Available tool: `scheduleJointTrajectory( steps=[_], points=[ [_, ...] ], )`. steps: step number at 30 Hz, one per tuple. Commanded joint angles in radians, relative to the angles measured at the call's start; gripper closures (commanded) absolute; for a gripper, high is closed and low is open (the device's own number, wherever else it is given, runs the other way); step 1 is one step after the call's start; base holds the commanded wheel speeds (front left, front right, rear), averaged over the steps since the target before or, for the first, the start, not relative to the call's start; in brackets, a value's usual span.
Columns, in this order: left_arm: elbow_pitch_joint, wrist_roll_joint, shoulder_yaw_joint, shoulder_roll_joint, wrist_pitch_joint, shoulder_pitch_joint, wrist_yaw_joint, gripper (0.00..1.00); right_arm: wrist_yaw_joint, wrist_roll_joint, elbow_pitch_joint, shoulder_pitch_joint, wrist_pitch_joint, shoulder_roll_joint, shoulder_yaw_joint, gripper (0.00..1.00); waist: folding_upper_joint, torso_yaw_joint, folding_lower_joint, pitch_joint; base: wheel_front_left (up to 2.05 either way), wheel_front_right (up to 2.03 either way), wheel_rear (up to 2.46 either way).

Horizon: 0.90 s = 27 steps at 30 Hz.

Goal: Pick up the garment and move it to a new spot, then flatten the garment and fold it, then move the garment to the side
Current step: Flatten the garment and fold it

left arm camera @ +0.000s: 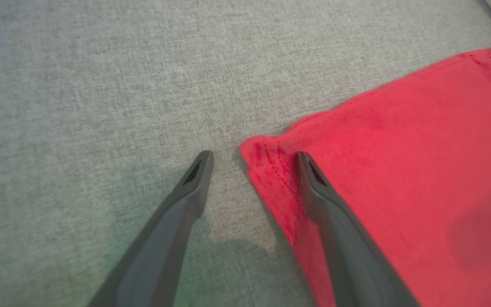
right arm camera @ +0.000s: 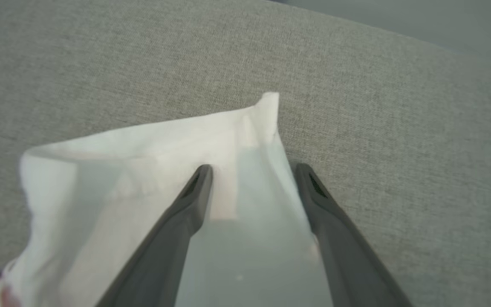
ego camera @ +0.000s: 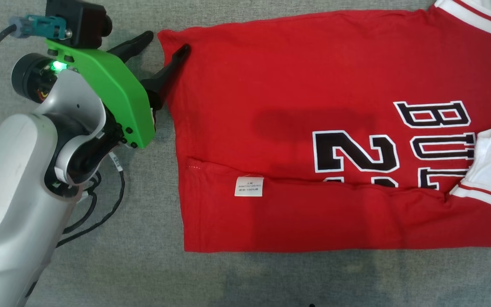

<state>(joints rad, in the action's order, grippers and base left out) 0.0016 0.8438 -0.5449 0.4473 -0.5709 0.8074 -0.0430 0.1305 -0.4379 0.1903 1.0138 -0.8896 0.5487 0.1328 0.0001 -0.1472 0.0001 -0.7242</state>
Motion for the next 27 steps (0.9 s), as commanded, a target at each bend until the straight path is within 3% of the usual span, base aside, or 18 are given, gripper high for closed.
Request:
scheduleJointTrajectory(
  steps=[1,3,4,5,6,10,17,27],
  points=[
    [0.038,0.004,-0.015,-0.012,-0.018,-0.003,0.002,0.0,0.0,0.004,0.028,0.004,0.009,-0.006,0.02,0.0,-0.0001,-0.016,-0.0001,-0.021,0.0,0.0,0.0],
    [0.057,0.008,-0.029,-0.015,-0.03,0.003,0.018,0.0,0.001,-0.017,0.052,0.009,0.024,-0.023,0.038,0.0,-0.0001,-0.01,-0.0001,-0.022,0.0,0.0,0.0],
    [0.061,0.014,-0.036,-0.019,-0.031,0.004,0.029,0.0,0.001,-0.034,0.055,0.014,0.043,-0.03,0.05,0.14,-0.0001,-0.006,-0.0001,-0.023,0.0,0.0,0.0],
    [0.062,0.025,-0.04,-0.026,-0.033,0.002,0.041,0.54,0.001,-0.045,0.063,0.02,0.064,-0.037,0.046,1.0,-0.0001,-0.001,-0.0001,-0.021,0.0,0.0,0.0],
    [0.063,0.034,-0.043,-0.03,-0.035,0.0,0.051,1.0,0.001,-0.059,0.066,0.023,0.077,-0.038,0.053,1.0,-0.0001,0.003,-0.0001,-0.018,0.0,0.0,0.0],
    [0.053,0.036,-0.032,-0.026,-0.005,-0.01,0.064,1.0,0.0,-0.114,0.076,0.036,0.179,-0.03,0.04,1.0,-0.0001,0.024,-0.0001,0.013,0.0,0.0,0.0],
    [0.009,0.048,0.038,0.022,0.063,-0.061,0.035,1.0,0.0,-0.222,0.046,-0.029,0.324,-0.019,0.035,1.0,-0.0001,0.088,-0.0001,0.114,0.0,0.0,0.0],
    [-0.179,0.085,0.097,0.102,0.144,-0.343,-0.029,1.0,0.0,-0.35,-0.163,-0.415,0.452,0.036,0.018,1.0,-0.0001,0.181,-0.0001,0.309,0.0,0.0,0.0]
  ],
)
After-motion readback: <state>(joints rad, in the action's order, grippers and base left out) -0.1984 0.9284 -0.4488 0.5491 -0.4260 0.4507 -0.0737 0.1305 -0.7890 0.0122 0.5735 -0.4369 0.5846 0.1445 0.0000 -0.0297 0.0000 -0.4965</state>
